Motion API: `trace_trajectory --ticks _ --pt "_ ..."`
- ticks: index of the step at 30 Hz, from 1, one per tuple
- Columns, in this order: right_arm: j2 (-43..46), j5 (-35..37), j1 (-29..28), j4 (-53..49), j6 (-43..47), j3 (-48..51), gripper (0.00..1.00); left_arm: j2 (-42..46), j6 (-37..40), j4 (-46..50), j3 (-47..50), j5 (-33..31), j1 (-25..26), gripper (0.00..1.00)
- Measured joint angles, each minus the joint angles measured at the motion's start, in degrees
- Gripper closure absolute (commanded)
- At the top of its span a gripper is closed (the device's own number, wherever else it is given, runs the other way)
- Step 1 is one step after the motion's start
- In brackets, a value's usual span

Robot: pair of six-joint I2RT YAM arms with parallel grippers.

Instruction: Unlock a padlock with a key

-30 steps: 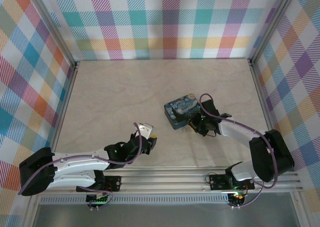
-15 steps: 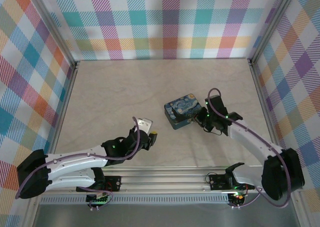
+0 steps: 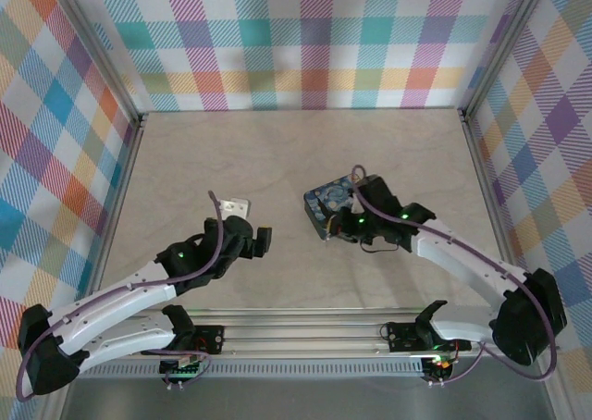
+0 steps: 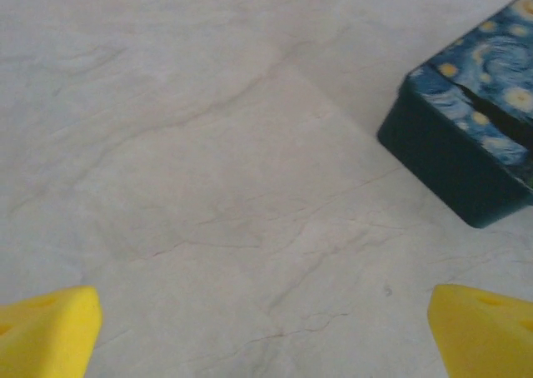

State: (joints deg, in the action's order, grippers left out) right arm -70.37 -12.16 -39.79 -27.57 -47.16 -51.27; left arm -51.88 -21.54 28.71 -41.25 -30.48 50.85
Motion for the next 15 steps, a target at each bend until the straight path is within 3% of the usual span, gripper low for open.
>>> trace_trajectory --ticks 9,15 --pt "-13.5 -1.7 -14.7 10.6 -2.3 0.0 1.00 2.9 -5.3 8.9 -0.1 2.7 -3.8 0.00" --pt "-21.9 -5.2 -17.7 21.9 -5.1 2.1 1.00 6.6 -8.0 9.4 3.5 4.1 -4.2 0.00"
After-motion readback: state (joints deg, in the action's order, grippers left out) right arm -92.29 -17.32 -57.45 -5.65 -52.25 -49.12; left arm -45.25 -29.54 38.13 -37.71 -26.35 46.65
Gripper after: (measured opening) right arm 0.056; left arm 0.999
